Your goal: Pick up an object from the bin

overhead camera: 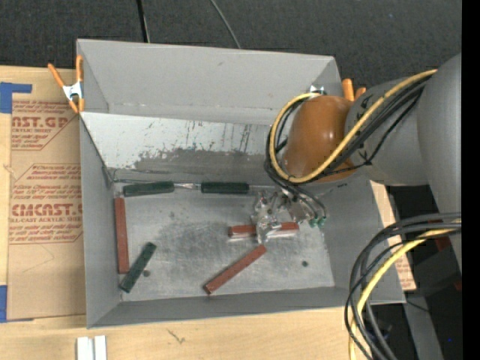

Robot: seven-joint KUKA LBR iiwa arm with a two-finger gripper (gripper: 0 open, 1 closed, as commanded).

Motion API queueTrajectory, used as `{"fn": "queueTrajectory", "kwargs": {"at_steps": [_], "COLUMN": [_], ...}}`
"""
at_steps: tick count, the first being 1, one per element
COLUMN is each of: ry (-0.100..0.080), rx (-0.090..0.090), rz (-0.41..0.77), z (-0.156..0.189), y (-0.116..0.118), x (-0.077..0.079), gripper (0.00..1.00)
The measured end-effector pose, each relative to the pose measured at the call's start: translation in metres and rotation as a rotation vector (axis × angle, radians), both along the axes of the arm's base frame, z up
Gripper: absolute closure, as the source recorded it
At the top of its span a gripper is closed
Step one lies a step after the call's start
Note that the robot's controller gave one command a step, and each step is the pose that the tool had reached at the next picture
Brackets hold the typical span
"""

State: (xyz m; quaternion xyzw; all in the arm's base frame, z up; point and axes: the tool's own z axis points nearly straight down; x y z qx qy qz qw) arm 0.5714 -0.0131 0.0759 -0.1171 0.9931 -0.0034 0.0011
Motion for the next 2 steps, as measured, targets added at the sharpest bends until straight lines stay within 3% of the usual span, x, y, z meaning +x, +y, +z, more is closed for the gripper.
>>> {"fn": "queueTrajectory", "kwargs": {"at_steps": [1, 2], "ry": [0.0, -0.006], "rx": [0.0, 0.007], "rz": [0.0, -0.05], "z": [0.0, 0.173], "y": [0.0, 0.011], "x": [0.0, -0.014], "gripper": [1.0, 1.0]}}
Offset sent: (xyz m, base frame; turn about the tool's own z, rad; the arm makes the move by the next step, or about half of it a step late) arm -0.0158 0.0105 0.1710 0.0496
